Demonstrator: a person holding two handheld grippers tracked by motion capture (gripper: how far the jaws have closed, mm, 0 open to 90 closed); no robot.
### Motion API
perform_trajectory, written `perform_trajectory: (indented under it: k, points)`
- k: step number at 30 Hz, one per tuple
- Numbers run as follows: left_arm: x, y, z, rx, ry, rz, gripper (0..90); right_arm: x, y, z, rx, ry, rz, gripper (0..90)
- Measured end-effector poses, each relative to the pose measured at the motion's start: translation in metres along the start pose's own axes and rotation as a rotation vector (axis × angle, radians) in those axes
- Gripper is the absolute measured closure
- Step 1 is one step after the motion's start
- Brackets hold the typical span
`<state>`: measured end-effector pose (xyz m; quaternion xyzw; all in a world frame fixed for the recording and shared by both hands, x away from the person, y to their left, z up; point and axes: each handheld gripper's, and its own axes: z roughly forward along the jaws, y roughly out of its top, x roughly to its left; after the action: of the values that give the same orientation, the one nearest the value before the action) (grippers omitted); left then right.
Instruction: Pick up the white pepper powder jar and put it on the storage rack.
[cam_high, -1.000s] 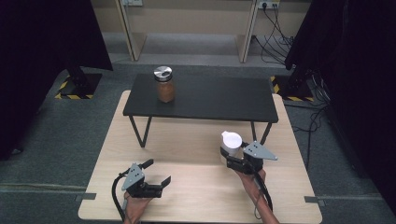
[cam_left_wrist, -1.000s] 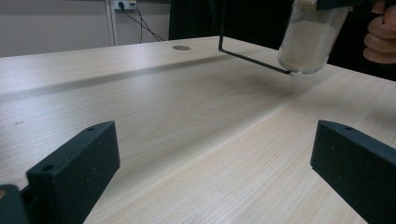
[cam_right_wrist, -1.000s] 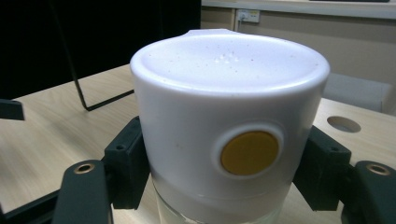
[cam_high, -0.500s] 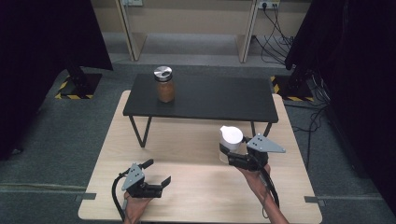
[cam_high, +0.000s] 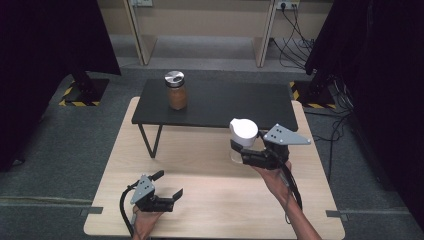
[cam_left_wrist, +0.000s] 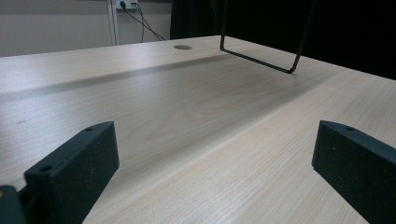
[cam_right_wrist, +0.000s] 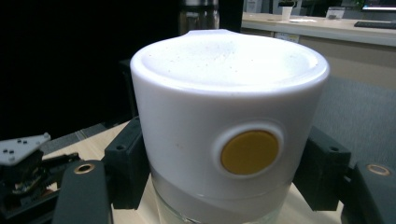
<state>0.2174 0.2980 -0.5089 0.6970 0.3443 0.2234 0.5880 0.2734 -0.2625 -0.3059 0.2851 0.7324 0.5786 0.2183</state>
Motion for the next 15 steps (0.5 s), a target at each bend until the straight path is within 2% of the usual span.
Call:
perform_trajectory:
  k: [5, 9, 15]
  points:
    - [0.0, 0.0, 0.0, 0.001, 0.0, 0.003, 0.1, -0.004, 0.022, 0.003, -0.013, 0.002, 0.011, 30.4]
    - [0.0, 0.0, 0.0, 0.002, -0.001, 0.002, 0.2, -0.004, 0.038, 0.01, -0.012, -0.013, -0.002, 30.4]
    - [0.0, 0.0, 0.0, 0.002, -0.004, 0.002, 0.2, -0.01, 0.051, 0.024, -0.017, -0.043, 0.017, 30.4]
